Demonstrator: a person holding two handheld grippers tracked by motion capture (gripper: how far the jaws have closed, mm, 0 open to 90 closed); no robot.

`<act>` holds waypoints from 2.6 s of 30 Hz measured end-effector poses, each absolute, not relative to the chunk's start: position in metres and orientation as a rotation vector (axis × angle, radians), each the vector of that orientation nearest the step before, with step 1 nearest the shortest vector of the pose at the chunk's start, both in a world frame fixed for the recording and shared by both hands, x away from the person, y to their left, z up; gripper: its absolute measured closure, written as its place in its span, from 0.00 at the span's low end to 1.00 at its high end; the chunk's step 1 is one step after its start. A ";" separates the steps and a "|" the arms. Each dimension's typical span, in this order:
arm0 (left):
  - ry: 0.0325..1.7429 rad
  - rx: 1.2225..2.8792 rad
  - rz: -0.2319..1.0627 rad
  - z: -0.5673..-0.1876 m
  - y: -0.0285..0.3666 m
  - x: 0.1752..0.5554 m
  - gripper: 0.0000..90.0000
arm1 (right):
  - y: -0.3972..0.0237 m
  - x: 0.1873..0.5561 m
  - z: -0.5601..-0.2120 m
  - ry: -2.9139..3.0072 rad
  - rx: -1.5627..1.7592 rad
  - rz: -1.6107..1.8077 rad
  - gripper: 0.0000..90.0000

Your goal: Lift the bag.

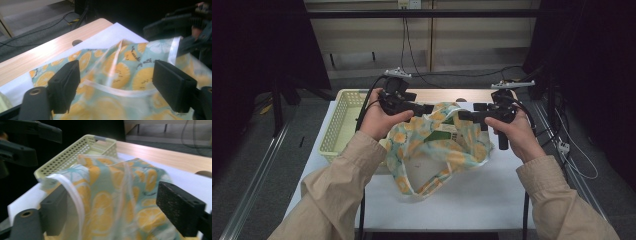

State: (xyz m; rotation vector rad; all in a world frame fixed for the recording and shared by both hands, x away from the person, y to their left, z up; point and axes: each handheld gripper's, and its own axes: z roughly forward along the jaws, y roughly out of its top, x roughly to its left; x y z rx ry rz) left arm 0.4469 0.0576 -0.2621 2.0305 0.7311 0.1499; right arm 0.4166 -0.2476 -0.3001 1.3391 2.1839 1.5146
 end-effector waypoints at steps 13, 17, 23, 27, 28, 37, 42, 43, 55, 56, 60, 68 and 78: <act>0.703 2.016 0.173 -0.283 0.097 0.420 0.14 | -0.241 0.366 -0.309 2.299 1.215 1.492 0.07; 0.702 2.008 0.163 -0.294 0.109 0.413 0.11 | -0.246 0.356 -0.322 2.293 1.190 1.463 0.07; 0.725 1.986 0.144 -0.311 0.128 0.406 0.09 | -0.258 0.346 -0.341 2.291 1.160 1.456 0.07; 0.732 1.988 0.141 -0.322 0.137 0.401 0.09 | -0.266 0.340 -0.350 2.297 1.154 1.418 0.07; 0.727 1.991 0.142 -0.325 0.139 0.399 0.09 | -0.268 0.338 -0.352 2.310 1.141 1.416 0.07; 0.711 2.006 0.146 -0.337 0.156 0.385 0.07 | -0.286 0.320 -0.367 2.307 1.142 1.385 0.07; 0.720 1.991 0.137 -0.343 0.167 0.378 0.06 | -0.296 0.313 -0.375 2.297 1.150 1.376 0.07; 0.719 1.996 0.136 -0.344 0.168 0.377 0.06 | -0.298 0.312 -0.378 2.298 1.150 1.371 0.07; 0.720 1.997 0.157 -0.355 0.183 0.366 0.07 | -0.307 0.301 -0.397 2.298 1.149 1.330 0.07; 0.723 1.994 0.155 -0.356 0.184 0.365 0.07 | -0.307 0.301 -0.399 2.297 1.139 1.325 0.07; 0.727 2.001 0.152 -0.360 0.185 0.364 0.08 | -0.308 0.300 -0.403 2.298 1.139 1.323 0.08; 0.720 2.001 0.163 -0.370 0.190 0.357 0.08 | -0.311 0.298 -0.414 2.297 1.158 1.301 0.08; 0.719 2.004 0.157 -0.381 0.197 0.345 0.08 | -0.314 0.291 -0.427 2.290 1.171 1.305 0.08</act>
